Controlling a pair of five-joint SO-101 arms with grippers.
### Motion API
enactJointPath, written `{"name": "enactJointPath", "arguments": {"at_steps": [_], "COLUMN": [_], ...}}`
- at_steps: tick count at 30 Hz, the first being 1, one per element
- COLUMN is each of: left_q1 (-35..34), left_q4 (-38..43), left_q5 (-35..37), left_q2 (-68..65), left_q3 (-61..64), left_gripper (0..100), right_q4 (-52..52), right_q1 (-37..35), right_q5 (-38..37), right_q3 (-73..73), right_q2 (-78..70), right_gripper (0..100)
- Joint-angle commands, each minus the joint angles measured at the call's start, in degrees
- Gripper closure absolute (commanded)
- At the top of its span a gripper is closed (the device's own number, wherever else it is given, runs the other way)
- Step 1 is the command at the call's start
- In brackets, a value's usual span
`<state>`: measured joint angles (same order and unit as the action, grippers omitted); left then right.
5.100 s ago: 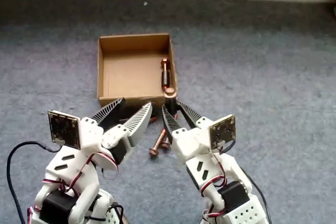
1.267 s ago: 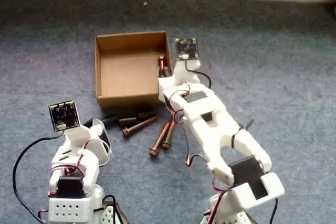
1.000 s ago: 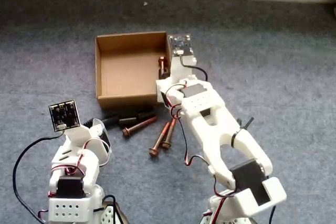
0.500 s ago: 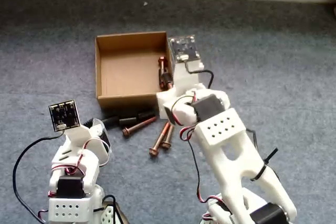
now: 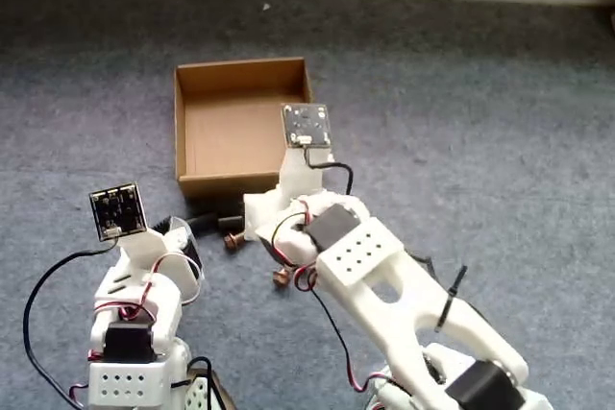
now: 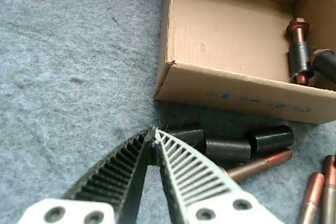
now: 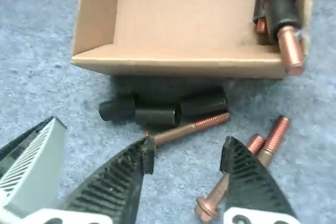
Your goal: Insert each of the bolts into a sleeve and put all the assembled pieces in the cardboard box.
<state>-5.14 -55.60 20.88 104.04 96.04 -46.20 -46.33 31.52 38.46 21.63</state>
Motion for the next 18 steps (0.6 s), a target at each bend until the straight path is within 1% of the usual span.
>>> {"name": "enactJointPath", "arguments": {"at_steps": [1, 3, 6, 9, 13, 18], "left_q1": [-0.6, -0.6, -0.6, -0.6, -0.6, -0.6], "left_q4": [1.0, 1.0, 1.0, 1.0, 1.0, 1.0], "left_q5": [-0.5, -0.5, -0.5, -0.5, -0.5, -0.5], "left_q2": [0.2, 0.2, 0.2, 0.2, 0.2, 0.2], "left_q3": [1.0, 1.0, 1.0, 1.0, 1.0, 1.0], "left_gripper": [99, 99, 99, 99, 99, 99], "right_q4": [1.1, 1.1, 1.1, 1.1, 1.1, 1.0], "right_q1": [-0.4, -0.1, 0.0, 0.0, 0.1, 0.8], "right_q5": [4.5, 6.4, 7.0, 7.2, 10.5, 10.7], "right_q3": [-5.6, -8.5, -12.9, -16.6, -19.8, -21.8], "right_q2": [-8.2, -13.2, -18.9, -22.0, -25.7, -31.5], "right_gripper": [80.3, 80.3, 80.3, 80.3, 80.3, 80.3]}}
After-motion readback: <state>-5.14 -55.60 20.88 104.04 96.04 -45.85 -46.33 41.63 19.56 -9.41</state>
